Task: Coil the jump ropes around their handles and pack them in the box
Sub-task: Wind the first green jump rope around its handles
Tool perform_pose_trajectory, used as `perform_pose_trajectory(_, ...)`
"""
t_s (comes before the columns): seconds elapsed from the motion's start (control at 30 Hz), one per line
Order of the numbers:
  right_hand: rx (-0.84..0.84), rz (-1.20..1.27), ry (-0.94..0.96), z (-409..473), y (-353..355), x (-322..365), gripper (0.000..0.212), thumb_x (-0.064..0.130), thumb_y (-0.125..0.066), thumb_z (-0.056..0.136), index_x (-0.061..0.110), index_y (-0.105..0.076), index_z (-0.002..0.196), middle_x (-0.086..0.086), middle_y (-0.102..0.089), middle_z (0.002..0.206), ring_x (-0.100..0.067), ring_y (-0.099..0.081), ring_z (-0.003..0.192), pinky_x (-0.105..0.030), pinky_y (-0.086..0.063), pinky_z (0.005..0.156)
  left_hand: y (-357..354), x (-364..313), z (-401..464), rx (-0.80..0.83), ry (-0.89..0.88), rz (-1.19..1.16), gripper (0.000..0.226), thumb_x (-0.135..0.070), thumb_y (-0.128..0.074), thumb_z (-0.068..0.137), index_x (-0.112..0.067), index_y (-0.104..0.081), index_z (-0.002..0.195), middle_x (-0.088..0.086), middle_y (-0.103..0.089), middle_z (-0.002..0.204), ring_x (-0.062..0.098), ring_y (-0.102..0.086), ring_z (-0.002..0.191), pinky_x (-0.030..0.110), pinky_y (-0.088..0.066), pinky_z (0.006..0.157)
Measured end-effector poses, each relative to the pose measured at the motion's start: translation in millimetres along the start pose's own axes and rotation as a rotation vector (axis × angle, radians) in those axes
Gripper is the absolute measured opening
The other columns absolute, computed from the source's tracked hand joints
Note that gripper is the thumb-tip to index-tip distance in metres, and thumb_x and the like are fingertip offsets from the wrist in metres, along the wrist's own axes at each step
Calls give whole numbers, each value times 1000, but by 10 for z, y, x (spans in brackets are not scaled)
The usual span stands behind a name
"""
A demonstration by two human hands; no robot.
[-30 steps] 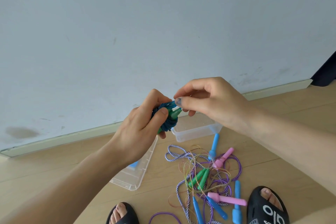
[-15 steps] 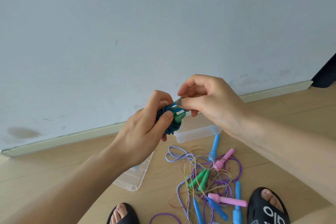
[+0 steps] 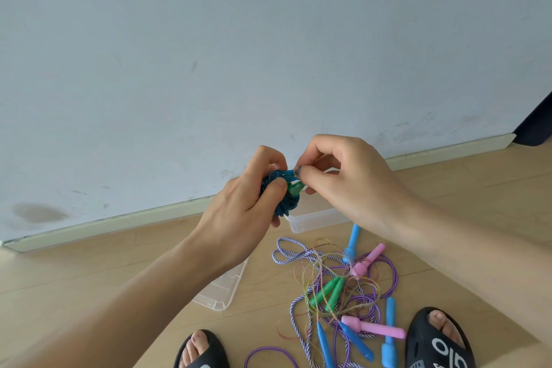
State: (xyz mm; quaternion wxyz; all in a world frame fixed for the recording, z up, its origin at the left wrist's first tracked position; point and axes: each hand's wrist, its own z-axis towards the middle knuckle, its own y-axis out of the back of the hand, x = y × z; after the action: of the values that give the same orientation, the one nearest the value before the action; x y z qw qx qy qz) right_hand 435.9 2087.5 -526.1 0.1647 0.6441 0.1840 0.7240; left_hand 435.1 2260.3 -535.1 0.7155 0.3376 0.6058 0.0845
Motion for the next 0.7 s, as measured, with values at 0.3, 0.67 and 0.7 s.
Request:
perform_pose_trajectory(0.3, -3, -156, 173, -25, -2, -49, 11, 10, -73, 81, 19, -67, 81, 7, -63, 84, -10, -64, 80, -28, -52, 71, 17, 19, 19, 3, 5, 5, 9, -19, -39, 101, -27, -41, 104, -3, -65, 86, 22, -64, 68, 50, -52, 76)
perform_pose_trajectory(0.67, -41, -224, 254, -17, -29, -51, 14, 4, -68, 83, 17, -69, 79, 5, -64, 78, -10, -64, 72, -28, -50, 69, 22, 48, -3, -29, -43, 199, 9, -27, -36, 100, -35, -36, 102, -22, -64, 80, 17, -62, 72, 40, -51, 71)
perform_pose_trajectory(0.7, -63, -241, 275, -19, -39, -45, 14, 4, -68, 83, 17, -68, 79, 5, -63, 78, -9, -64, 71, -28, -50, 69, 18, 46, 0, -44, -41, 190, 8, -27, -37, 100, -35, -36, 102, -20, -65, 79, 18, -63, 72, 41, -51, 71)
